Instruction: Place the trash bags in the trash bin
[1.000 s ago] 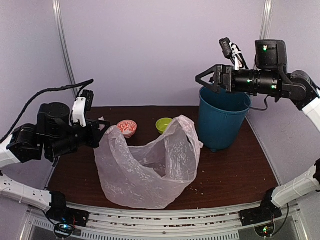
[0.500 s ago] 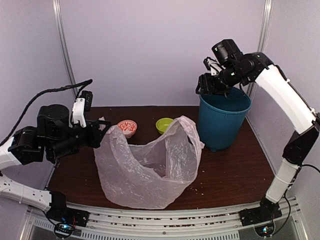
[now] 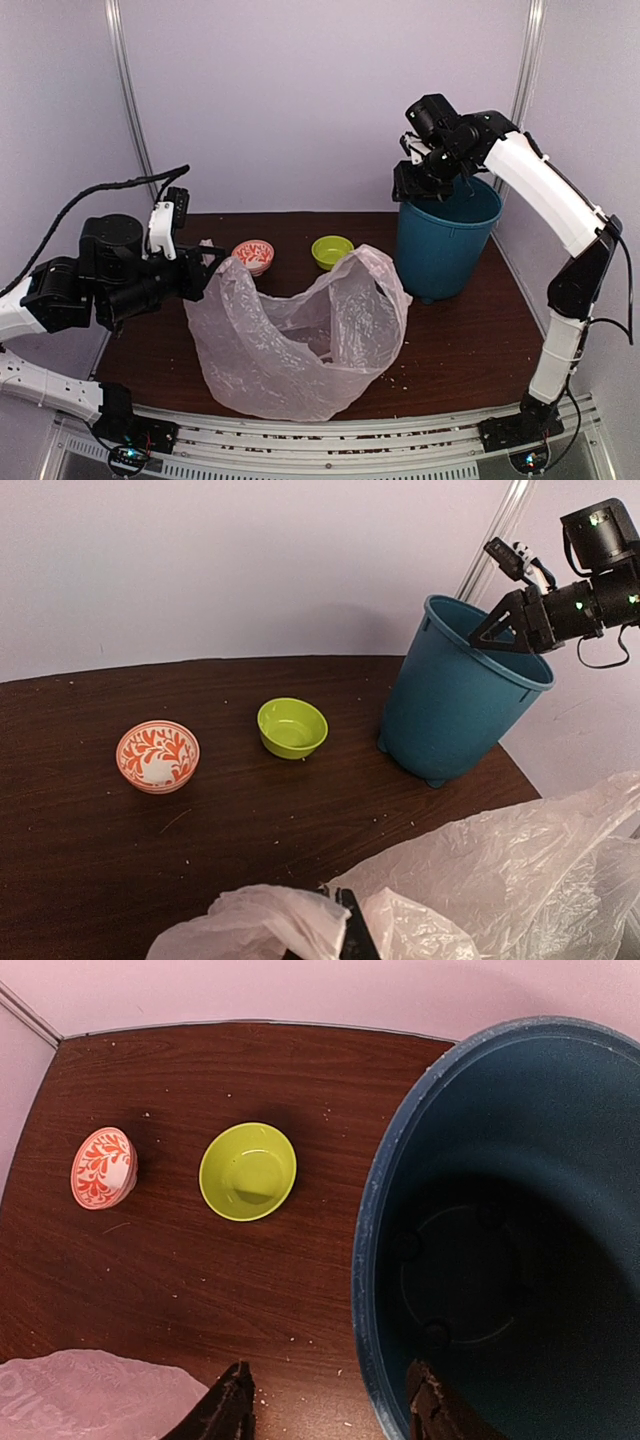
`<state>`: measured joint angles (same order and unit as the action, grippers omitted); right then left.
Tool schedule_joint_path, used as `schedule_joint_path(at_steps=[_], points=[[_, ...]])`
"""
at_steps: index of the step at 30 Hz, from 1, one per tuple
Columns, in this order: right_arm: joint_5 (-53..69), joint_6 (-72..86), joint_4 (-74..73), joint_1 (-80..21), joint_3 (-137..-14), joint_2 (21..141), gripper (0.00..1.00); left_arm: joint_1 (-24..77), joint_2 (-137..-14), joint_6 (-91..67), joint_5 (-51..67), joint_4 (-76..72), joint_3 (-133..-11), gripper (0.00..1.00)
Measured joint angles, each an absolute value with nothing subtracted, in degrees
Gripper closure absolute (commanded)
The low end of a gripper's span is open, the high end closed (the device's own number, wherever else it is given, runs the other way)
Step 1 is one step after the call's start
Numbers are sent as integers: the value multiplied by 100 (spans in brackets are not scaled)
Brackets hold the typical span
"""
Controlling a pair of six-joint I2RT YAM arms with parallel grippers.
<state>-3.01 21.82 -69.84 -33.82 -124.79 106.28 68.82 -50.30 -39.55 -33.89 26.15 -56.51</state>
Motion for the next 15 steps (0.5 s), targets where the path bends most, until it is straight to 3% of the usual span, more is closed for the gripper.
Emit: schedule_joint_path(at_steps=[4,15], points=[[-270,2097,-6982,-3341,-12477,10676,61,6882,-5024,-4029,-3369,2615,-5631,100],[-132,2075,-6912,-3319,-12226,10676,62,6882,-5089,-4097,-3319,2615,-5625,100]])
